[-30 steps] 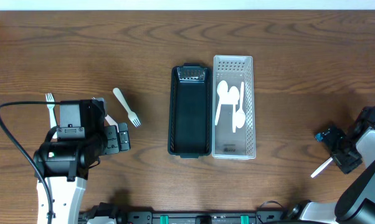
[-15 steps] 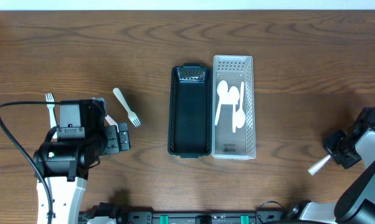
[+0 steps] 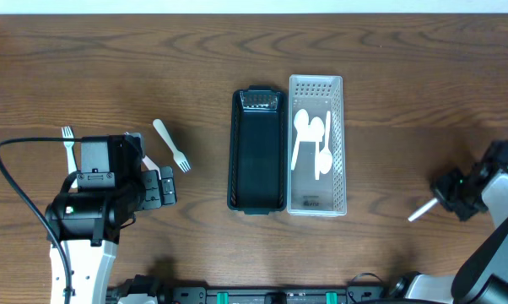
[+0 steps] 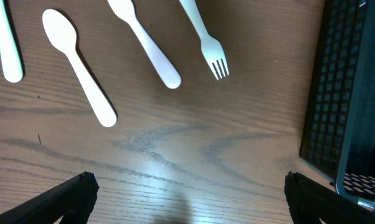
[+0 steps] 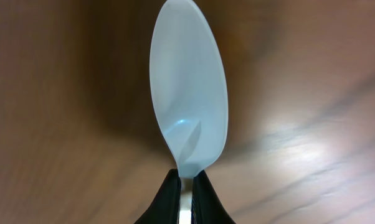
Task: Pack container
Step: 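Grasp the last white spoon with the right gripper, then place the last spoon into the white basket and release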
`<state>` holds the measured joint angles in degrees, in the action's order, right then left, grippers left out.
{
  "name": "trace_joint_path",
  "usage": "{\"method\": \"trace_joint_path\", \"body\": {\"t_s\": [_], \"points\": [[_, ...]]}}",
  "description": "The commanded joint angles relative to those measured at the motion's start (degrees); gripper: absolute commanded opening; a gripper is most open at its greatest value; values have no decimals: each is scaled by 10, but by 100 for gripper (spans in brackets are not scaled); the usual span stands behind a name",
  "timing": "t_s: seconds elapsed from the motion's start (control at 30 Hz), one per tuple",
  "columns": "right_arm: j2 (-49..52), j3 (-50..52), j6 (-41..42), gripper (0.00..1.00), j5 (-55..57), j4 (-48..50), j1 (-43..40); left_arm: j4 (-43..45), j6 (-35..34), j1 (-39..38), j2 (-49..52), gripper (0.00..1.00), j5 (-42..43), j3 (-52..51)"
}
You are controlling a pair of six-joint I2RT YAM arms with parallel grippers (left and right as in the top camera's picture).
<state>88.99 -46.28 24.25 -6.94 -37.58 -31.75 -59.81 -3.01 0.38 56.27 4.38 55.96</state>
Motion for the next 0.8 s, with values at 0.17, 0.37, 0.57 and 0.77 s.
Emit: {"method": "trace_joint_path", "body": {"t_s": [0.17,0.37,0.57,0.77], "points": [[-97,-191,-38,1,-53,-60,194,-1,-3,3,2,98,3,13],[-89,-254,-37,1,-45,-45,358,-1,-3,3,2,98,3,13],[-36,-254,-61,1,-10,-34,478,-1,-3,3,2,98,3,13],[67,-254,-74,1,2,-36,529,-1,-3,3,2,98,3,13]]}}
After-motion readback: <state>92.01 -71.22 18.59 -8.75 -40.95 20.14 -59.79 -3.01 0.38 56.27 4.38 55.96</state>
